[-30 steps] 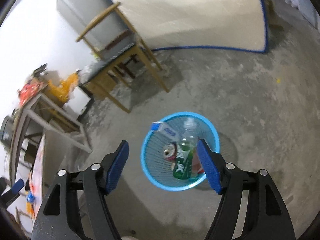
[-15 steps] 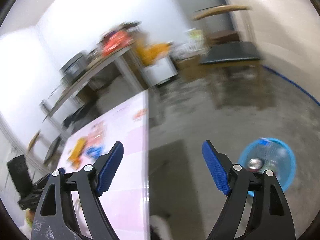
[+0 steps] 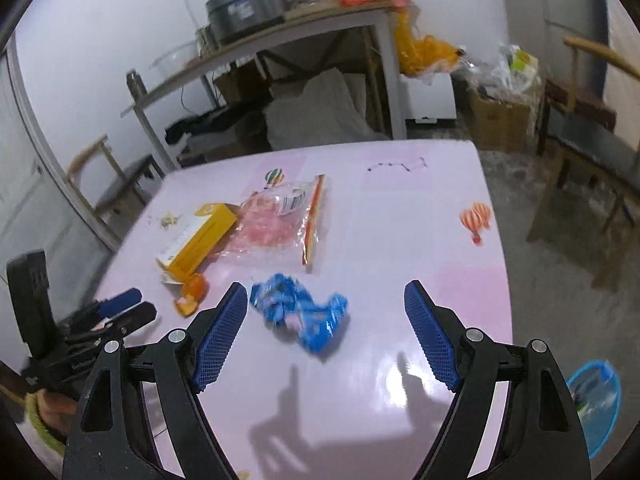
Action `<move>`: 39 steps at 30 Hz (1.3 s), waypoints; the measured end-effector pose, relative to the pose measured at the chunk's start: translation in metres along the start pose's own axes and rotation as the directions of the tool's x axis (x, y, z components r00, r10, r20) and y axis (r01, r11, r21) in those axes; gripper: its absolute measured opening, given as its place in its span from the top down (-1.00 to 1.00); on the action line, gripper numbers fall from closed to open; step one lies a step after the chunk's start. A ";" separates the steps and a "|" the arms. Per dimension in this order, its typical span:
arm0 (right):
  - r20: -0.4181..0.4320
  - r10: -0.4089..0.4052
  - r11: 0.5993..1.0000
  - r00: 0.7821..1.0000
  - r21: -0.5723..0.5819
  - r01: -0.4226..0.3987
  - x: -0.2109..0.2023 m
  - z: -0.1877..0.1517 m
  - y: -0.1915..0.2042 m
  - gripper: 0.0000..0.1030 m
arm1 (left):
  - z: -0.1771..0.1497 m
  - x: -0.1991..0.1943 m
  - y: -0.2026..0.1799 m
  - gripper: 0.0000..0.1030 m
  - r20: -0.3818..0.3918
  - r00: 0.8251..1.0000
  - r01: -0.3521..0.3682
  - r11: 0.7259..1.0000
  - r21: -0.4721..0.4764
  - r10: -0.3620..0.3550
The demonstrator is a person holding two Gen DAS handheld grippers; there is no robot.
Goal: Collect trash
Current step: 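Bring both open tools back over the table, then close the right tool on the blue candy wrapper while the left tool grasps the orange peel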
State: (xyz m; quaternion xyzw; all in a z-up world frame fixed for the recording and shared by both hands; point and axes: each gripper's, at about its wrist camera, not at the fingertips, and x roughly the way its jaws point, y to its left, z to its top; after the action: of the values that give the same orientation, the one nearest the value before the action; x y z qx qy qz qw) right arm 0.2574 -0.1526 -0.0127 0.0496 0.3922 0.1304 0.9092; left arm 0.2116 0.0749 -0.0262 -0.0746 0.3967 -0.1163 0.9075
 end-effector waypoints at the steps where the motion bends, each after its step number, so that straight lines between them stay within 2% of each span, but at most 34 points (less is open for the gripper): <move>1: -0.004 -0.008 1.000 1.000 -0.012 0.008 0.003 0.001 0.004 -0.50 | 0.002 0.011 0.003 -0.12 -0.026 1.000 -0.007 1.000 -0.007 0.007; 6: -0.038 -0.022 0.998 0.999 -0.055 0.020 0.023 0.001 0.013 -0.39 | 0.001 0.043 0.008 0.13 -0.104 0.994 -0.014 1.000 0.001 0.014; 9: -0.050 -0.028 0.995 0.998 -0.094 0.023 0.030 0.002 0.021 -0.33 | -0.001 0.049 0.007 0.30 -0.111 0.994 -0.020 1.000 0.007 0.020; 11: -0.069 -0.034 0.992 0.997 -0.120 0.025 0.037 0.000 0.025 -0.19 | -0.001 0.050 0.008 0.59 -0.115 0.993 -0.027 1.000 0.006 0.027; 12: -0.082 -0.038 0.992 0.996 -0.125 0.028 0.041 -0.001 0.026 -0.14 | 0.001 0.051 0.010 0.66 -0.116 0.993 -0.027 1.000 0.001 0.027; 14: -0.106 -0.029 0.992 0.994 -0.122 0.016 0.046 -0.002 0.027 0.10 | 0.000 0.051 0.011 0.75 -0.119 0.993 -0.023 1.000 -0.002 0.023; 15: -0.116 -0.025 0.993 0.993 -0.114 0.012 0.049 -0.003 0.027 0.17 | -0.001 0.051 0.011 0.77 -0.119 0.993 -0.022 1.000 0.001 0.022; 17: -0.127 -0.014 0.995 0.992 -0.099 0.001 0.050 -0.004 0.026 0.45 | -0.002 0.050 0.011 0.84 -0.120 0.993 -0.019 1.000 0.002 0.020; 18: -0.132 -0.003 0.996 0.991 -0.086 -0.009 0.049 -0.005 0.026 0.53 | -0.002 0.049 0.011 0.86 -0.122 0.992 -0.016 1.000 -0.001 0.015; 20: -0.143 0.012 0.997 0.990 -0.068 -0.022 0.047 -0.007 0.025 0.83 | -0.004 0.046 0.012 0.89 -0.126 0.992 -0.009 1.000 -0.008 0.008; 23: -0.152 0.021 0.998 0.988 -0.049 -0.029 0.042 -0.009 0.024 0.96 | -0.007 0.041 0.012 0.91 -0.130 0.991 0.003 1.000 -0.016 -0.005; 26: -0.155 0.044 0.998 0.987 -0.026 -0.049 0.033 -0.014 0.023 0.99 | -0.013 0.031 0.011 0.92 -0.134 0.991 0.020 1.000 -0.020 -0.022; 31: -0.158 0.092 0.996 0.983 0.022 -0.090 0.012 -0.026 0.022 1.00 | -0.032 0.008 0.007 0.92 -0.144 0.989 0.045 0.999 -0.008 -0.046; 33: -0.146 0.093 0.996 0.985 0.007 -0.093 0.003 -0.029 0.024 1.00 | -0.042 -0.002 0.006 0.92 -0.154 0.987 0.054 0.999 -0.003 -0.053; 35: -0.121 0.071 0.997 0.990 -0.030 -0.075 -0.004 -0.027 0.026 0.84 | -0.050 -0.010 0.005 0.92 -0.157 0.986 0.055 0.998 -0.001 -0.054; 36: -0.114 0.061 0.997 0.992 -0.036 -0.065 -0.004 -0.025 0.026 0.69 | -0.053 -0.012 0.004 0.92 -0.157 0.986 0.055 0.998 -0.002 -0.055; 38: -0.087 0.042 0.997 0.995 -0.060 -0.047 -0.004 -0.019 0.026 -0.14 | -0.058 -0.018 0.005 0.92 -0.156 0.986 0.057 0.998 -0.019 -0.060; 39: -0.069 0.039 0.996 0.997 -0.078 -0.044 -0.003 -0.017 0.027 -0.27 | -0.061 -0.021 0.007 0.92 -0.154 0.986 0.058 0.998 -0.035 -0.062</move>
State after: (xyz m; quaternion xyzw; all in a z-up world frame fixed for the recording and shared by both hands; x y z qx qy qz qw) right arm 0.2378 -0.1279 -0.0168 0.0170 0.4160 0.1664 0.8939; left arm 0.1538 0.0845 -0.0542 -0.0909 0.4651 -0.1431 0.8689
